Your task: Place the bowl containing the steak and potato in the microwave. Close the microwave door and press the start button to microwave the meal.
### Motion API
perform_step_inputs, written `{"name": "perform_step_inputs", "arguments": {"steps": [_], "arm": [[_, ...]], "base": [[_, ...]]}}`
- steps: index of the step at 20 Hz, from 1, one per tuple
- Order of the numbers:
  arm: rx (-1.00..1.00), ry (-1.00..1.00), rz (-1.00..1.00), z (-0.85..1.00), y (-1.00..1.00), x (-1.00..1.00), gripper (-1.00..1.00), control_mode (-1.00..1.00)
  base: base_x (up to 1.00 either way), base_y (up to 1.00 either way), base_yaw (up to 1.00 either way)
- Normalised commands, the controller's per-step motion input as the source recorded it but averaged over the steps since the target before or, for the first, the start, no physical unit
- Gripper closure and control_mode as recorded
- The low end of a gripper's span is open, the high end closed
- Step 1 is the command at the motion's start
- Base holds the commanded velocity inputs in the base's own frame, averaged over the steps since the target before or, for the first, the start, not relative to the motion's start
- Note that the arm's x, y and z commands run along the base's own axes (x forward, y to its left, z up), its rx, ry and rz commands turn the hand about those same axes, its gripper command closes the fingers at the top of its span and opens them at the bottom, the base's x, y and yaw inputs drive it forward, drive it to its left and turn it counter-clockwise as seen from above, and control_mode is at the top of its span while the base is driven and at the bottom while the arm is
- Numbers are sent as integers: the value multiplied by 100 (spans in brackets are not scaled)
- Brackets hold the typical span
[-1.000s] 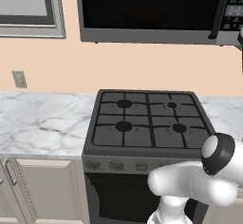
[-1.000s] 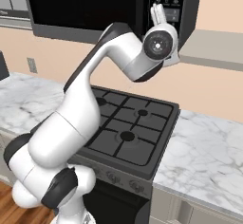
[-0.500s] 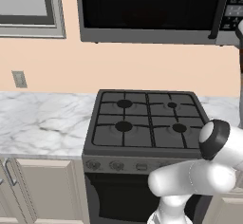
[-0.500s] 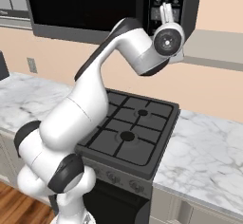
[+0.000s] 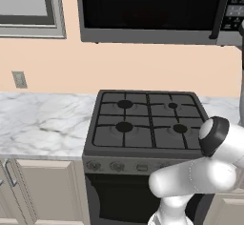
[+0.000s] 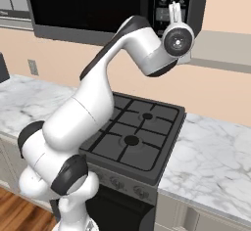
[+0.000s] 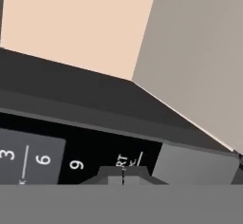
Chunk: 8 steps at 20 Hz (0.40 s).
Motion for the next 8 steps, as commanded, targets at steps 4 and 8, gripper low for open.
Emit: {"name": "perform_step_inputs", "arguments": {"steps": [4, 8], "arm": [[1, 0, 0, -30, -1, 62, 100, -100], [2, 0, 1, -34, -11, 73, 100, -100]], "base": [[0, 0, 0], [0, 0, 0]]}}
